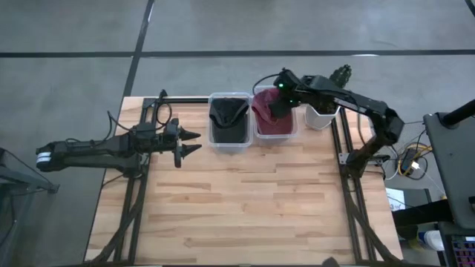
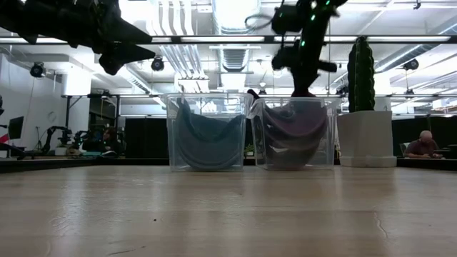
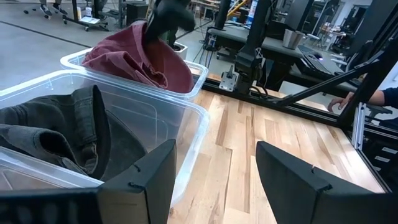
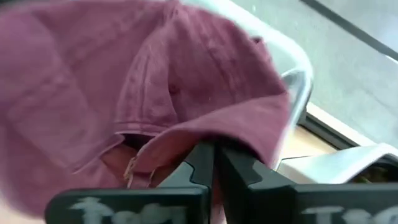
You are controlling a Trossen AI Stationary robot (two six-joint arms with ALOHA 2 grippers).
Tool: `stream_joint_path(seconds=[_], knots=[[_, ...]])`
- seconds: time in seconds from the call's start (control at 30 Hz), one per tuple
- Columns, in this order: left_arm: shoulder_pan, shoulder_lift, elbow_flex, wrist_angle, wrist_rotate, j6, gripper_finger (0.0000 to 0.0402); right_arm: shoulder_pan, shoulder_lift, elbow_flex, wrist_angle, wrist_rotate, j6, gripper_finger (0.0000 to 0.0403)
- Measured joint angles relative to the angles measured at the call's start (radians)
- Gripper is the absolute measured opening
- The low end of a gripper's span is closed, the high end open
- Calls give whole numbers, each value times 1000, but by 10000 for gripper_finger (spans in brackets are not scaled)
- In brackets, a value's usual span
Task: Pick & Place hat
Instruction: Put the red cap into the right transparent bin
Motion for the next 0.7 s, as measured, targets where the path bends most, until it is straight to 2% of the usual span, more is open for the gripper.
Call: stream_joint_path(seconds=[0.23, 0.4, 0.53, 0.7], knots=[[0, 0, 0, 0, -2, -4, 213, -13, 137, -1, -2, -16, -17, 8], [0, 0, 0, 0, -2, -4, 213, -12, 176, -1, -6, -35, -14, 8], [0, 0, 0, 0, -2, -4, 213, -2, 136, -1, -2, -20, -1, 8], [0, 0, 0, -1, -2, 1, 213, 53, -3, 20, -13, 46, 33, 8]])
